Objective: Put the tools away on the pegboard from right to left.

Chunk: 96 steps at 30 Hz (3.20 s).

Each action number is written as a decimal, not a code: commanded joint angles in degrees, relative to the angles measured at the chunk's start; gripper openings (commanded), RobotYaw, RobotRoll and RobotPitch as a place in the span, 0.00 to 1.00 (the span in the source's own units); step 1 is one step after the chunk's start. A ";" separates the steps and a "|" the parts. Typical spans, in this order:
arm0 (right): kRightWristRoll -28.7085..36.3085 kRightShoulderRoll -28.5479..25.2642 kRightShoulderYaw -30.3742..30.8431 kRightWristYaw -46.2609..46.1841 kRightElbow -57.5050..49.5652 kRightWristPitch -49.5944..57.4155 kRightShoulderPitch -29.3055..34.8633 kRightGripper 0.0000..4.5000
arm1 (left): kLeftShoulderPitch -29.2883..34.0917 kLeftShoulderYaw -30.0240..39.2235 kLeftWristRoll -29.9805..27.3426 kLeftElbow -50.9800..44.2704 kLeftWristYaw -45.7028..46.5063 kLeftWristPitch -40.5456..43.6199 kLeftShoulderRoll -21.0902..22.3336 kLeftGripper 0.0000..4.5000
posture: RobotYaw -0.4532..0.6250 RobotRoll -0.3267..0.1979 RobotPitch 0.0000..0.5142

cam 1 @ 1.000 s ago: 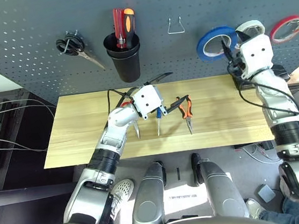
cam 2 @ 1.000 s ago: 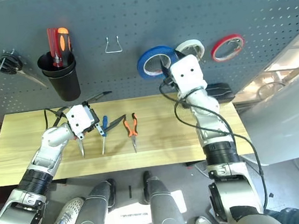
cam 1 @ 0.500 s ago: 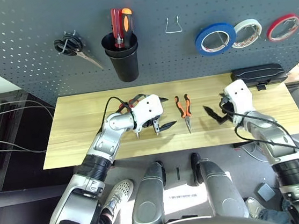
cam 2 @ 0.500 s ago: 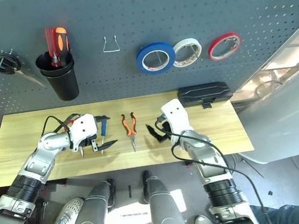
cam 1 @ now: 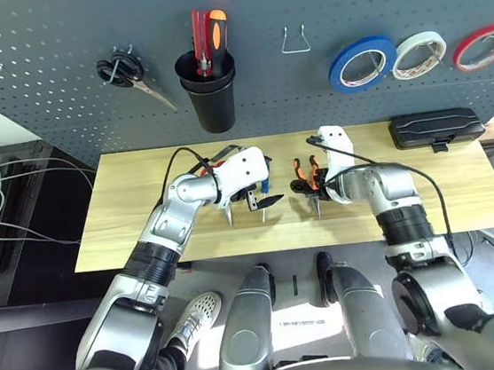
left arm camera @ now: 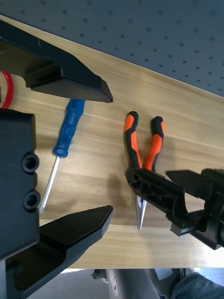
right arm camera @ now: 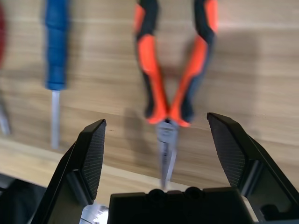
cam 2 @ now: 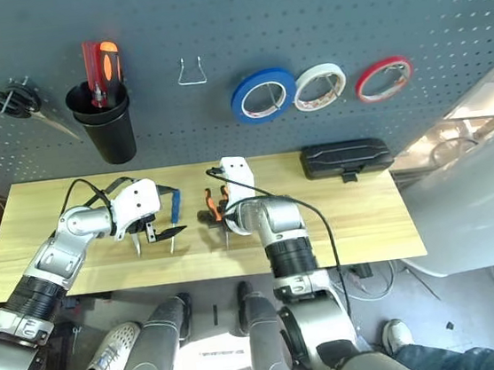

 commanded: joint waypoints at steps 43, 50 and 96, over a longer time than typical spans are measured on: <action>-4.21 -0.83 2.92 4.25 30.69 -22.98 -3.06 0.43 | 3.29 0.37 -0.15 -0.44 1.92 0.82 0.23 1.00 | 0.62 0.62 0.54; -5.95 -7.65 9.33 16.47 14.47 -31.15 2.06 0.42 | 4.33 1.41 -2.86 -2.05 0.93 -1.98 -0.13 1.00 | 0.61 0.62 0.55; 6.88 -7.47 2.73 23.71 -19.44 -56.32 -19.67 0.42 | 3.41 5.77 -6.52 -2.57 4.69 -6.19 -4.74 1.00 | 0.56 0.62 0.54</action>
